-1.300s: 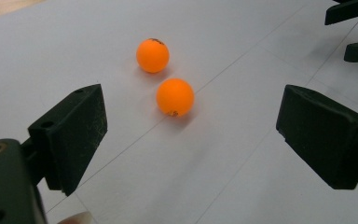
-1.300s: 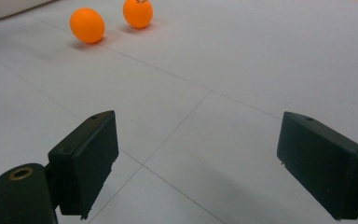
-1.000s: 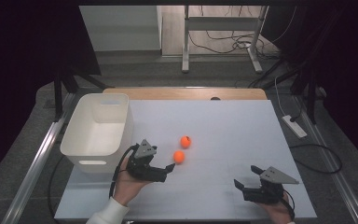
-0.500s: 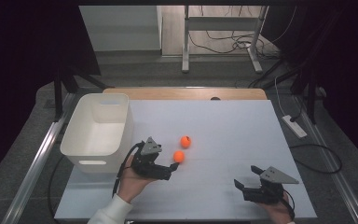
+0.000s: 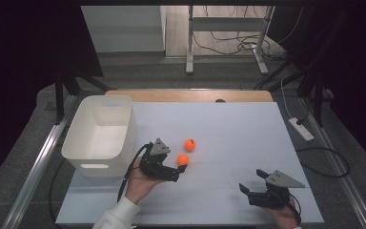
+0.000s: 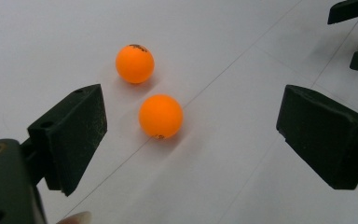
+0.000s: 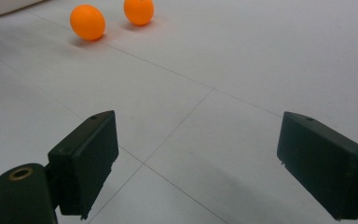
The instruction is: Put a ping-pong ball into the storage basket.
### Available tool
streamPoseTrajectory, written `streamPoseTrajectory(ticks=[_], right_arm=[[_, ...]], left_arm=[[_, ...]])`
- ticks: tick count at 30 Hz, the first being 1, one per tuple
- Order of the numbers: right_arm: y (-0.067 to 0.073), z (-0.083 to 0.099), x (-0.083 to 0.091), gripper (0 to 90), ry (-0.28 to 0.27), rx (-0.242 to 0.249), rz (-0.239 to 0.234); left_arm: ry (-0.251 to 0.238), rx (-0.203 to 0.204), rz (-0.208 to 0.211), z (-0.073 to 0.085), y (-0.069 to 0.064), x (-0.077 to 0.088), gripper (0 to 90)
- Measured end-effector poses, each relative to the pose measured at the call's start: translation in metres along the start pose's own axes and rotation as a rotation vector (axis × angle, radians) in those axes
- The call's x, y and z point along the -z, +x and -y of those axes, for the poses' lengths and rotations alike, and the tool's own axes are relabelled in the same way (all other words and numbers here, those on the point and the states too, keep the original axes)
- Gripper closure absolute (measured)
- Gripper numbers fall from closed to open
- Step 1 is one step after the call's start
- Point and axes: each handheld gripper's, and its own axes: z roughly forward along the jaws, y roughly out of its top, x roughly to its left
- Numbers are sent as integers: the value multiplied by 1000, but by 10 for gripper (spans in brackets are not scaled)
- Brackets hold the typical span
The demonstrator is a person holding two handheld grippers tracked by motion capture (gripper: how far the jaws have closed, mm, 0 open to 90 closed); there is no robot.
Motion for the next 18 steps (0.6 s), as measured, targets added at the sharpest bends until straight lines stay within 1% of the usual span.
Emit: streamPoseTrajectory(ticks=[5, 7, 9, 12, 13, 18], right_arm=[[1, 0, 0, 127, 3, 1, -1], [1, 0, 0, 127, 2, 1, -1], [1, 0, 0, 127, 3, 2, -1], [1, 0, -1, 127, 7, 0, -1], [1, 0, -1, 127, 9, 2, 0], [0, 1, -1, 127, 8, 2, -2]], left_arm=[[11, 6, -9, -1, 2, -5, 91], [23, 14, -11, -1, 3, -9, 90], [36, 13, -11, -1, 4, -13, 90], [43, 19, -9, -2, 5, -18, 91], [51, 21, -8, -2, 6, -22, 91], [71, 23, -11, -1, 9, -29, 91]])
